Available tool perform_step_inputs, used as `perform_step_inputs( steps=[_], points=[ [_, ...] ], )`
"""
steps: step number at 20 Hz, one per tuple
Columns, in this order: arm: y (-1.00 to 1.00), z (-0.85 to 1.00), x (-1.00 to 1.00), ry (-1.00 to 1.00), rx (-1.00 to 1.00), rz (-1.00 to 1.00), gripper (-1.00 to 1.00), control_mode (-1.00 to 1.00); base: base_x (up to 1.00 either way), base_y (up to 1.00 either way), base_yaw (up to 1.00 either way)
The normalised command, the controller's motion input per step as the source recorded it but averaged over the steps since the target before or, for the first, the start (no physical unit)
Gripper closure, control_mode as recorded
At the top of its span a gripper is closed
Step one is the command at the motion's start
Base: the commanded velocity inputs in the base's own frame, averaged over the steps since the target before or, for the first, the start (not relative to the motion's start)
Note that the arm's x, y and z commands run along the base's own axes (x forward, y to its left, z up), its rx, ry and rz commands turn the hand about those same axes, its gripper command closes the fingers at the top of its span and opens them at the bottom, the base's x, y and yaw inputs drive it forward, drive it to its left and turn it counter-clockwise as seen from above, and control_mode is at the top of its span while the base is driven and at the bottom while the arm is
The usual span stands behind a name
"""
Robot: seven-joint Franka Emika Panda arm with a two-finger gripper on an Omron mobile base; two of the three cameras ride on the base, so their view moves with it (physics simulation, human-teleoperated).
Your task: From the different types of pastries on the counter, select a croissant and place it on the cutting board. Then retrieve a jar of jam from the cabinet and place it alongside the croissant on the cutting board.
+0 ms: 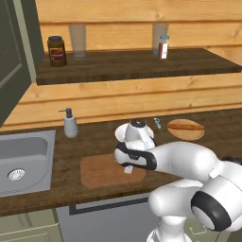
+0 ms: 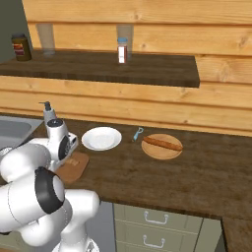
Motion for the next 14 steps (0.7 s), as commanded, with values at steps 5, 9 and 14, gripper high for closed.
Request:
perform_step_inputs(
  steps=[5, 9, 14],
  points=[
    [0.0, -0.33, 0.09, 0.0, 0.0, -0.01, 1.0, -1.0, 0.0, 0.0, 0.0],
    [0.0, -0.28, 0.25, 0.0, 0.0, -0.04, 1.0, -1.0, 0.0, 0.0, 0.0],
    [0.03, -0.27, 0.04, 0.0, 0.0, -0.04, 1.0, -1.0, 0.0, 0.0, 0.0]
  ],
)
